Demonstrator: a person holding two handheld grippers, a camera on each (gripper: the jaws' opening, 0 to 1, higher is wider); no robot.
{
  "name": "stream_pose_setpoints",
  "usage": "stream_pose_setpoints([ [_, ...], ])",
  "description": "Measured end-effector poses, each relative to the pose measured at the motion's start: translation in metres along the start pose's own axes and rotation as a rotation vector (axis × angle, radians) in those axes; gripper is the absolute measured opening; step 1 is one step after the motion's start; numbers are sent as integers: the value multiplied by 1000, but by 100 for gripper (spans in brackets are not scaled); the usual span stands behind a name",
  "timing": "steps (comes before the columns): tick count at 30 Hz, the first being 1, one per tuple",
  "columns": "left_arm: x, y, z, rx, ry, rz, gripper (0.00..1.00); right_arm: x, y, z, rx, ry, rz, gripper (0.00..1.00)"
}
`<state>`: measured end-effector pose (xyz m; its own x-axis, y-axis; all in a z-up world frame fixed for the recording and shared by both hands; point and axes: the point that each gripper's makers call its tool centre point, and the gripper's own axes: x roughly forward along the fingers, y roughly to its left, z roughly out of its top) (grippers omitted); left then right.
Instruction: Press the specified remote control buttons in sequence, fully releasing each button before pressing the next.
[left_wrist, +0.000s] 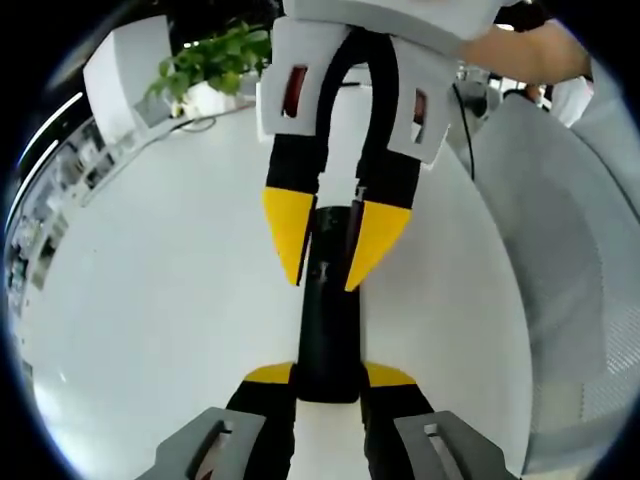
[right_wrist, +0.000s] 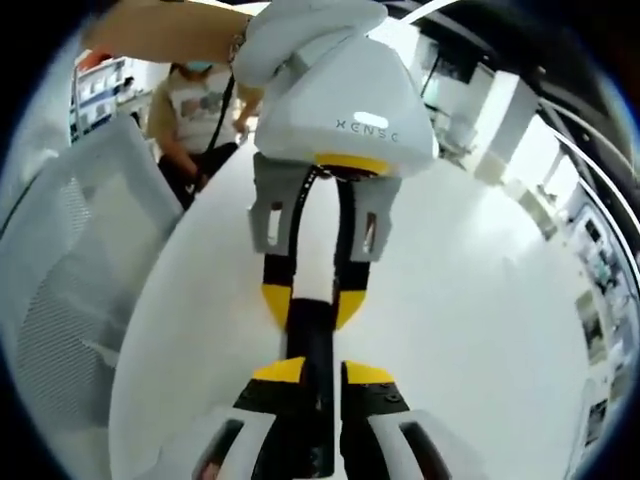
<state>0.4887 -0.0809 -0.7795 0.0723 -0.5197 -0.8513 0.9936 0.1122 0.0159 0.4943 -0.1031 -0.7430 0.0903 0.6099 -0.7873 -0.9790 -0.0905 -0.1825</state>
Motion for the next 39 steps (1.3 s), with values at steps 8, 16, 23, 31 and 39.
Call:
stream_pose_setpoints([
  [8, 0, 0, 0, 0, 0, 1, 24, -2, 0, -2, 4, -5, -12, 12],
  [16, 0, 0, 0, 1, 0, 2, 24, -7, 3, 1, 37, -54, -3, 26],
  [23, 0, 0, 0, 0, -2, 4, 24, -11, 5, -3, 49, -63, -4, 29],
  [31, 0, -1, 0, -1, -5, 6, 24, -17, 7, -3, 72, -90, -6, 33],
  [39, 0, -1, 0, -1, -11, 6, 24, -22, 7, -8, 73, -97, -8, 36],
])
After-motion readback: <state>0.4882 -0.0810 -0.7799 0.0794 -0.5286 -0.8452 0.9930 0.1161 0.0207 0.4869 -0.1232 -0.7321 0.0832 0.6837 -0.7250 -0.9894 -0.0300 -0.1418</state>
